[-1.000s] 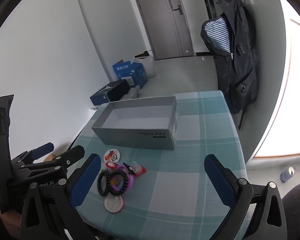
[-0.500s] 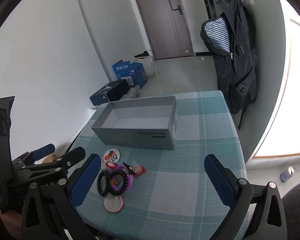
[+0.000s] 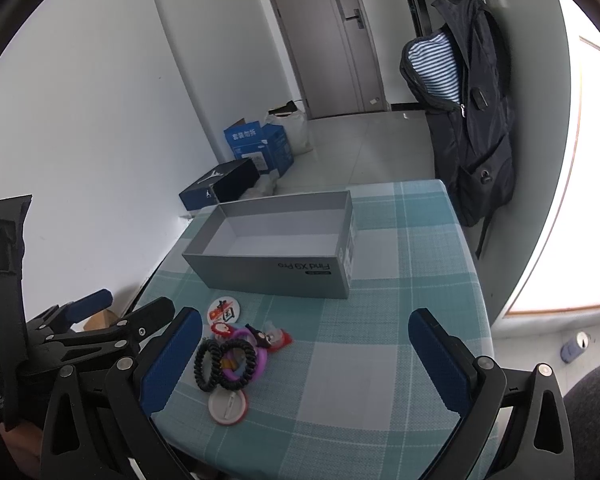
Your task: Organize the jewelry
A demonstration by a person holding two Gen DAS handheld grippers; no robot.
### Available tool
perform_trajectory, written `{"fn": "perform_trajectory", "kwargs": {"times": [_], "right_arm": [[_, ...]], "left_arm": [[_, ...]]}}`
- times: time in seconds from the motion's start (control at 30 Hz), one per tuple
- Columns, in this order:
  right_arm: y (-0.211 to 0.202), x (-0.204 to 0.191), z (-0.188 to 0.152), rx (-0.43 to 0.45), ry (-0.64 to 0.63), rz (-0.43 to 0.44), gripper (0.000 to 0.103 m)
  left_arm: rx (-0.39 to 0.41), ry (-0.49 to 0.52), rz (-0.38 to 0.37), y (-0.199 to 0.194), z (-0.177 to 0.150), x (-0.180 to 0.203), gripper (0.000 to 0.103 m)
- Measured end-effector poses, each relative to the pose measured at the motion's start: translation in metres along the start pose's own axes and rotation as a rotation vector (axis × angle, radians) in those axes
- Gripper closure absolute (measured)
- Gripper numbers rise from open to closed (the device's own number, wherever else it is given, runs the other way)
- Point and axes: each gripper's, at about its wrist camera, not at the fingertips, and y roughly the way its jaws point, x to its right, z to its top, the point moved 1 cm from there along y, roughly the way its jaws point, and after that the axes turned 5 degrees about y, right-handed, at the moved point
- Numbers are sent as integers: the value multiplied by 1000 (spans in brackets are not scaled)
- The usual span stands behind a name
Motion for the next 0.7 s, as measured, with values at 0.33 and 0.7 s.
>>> {"fn": "perform_trajectory", "kwargs": {"times": [0.33,0.7], "right_arm": [[-1,1,-3,-2,-3,-2,0],[-2,-1,-1,0,-7,-3,0]], "left_arm": [[-5,9,-11,0,-1,2,1],[-2,4,-13,1,-1,2,1]]}}
